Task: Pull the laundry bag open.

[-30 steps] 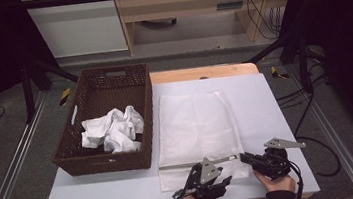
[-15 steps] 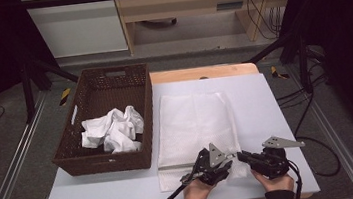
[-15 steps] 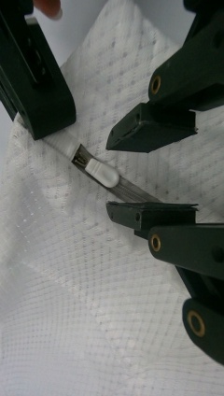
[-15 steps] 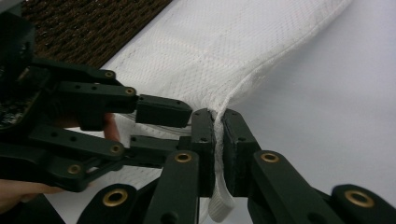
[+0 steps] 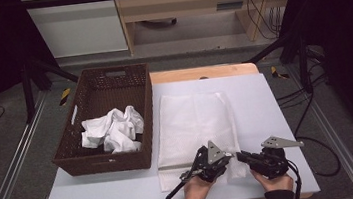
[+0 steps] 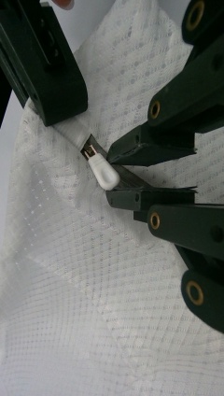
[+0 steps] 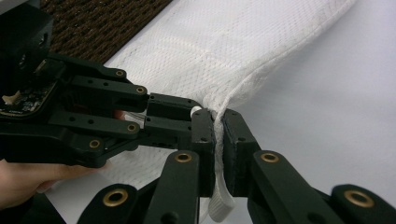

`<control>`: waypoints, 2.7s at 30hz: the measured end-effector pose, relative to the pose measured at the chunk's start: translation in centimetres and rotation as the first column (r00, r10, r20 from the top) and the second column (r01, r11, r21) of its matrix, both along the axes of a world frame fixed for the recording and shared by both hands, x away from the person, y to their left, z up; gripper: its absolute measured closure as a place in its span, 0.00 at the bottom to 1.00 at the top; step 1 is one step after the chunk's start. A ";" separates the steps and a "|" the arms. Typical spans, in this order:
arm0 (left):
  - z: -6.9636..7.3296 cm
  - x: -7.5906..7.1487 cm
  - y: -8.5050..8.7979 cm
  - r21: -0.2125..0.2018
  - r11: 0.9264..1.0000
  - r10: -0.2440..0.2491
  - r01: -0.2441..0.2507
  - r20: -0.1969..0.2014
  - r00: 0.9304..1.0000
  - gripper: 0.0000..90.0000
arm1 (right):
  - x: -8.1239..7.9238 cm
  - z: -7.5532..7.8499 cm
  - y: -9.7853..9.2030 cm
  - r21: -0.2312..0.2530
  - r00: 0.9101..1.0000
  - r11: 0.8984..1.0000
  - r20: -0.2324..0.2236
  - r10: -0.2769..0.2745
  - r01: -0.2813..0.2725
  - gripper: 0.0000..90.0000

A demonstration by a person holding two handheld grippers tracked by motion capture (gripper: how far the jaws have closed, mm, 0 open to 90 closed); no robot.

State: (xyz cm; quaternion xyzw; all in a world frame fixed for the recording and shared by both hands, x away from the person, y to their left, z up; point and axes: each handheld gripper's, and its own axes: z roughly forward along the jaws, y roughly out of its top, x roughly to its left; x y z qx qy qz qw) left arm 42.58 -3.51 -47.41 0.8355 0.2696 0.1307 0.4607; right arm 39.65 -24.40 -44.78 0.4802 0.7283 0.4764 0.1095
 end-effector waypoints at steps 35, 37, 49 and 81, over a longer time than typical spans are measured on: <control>0.2 -0.5 0.0 -0.042 0.998 -0.042 0.041 -0.034 0.999 0.94 | 0.2 -0.4 0.1 -0.018 1.000 1.000 -0.013 0.015 -0.015 0.93; 0.1 -0.6 0.0 -0.040 0.998 -0.040 0.039 -0.025 0.999 0.94 | 0.2 -0.5 0.3 -0.020 1.000 1.000 -0.009 0.017 -0.017 0.92; 0.0 -0.5 0.3 -0.054 0.998 -0.044 0.043 -0.027 0.999 0.92 | 0.3 -0.4 0.6 -0.041 0.999 0.999 -0.009 0.034 -0.034 0.95; 0.3 -1.4 0.8 -0.079 0.996 -0.031 0.031 0.000 1.000 0.95 | 0.3 -0.6 0.1 -0.020 1.000 1.000 -0.013 0.009 -0.009 0.95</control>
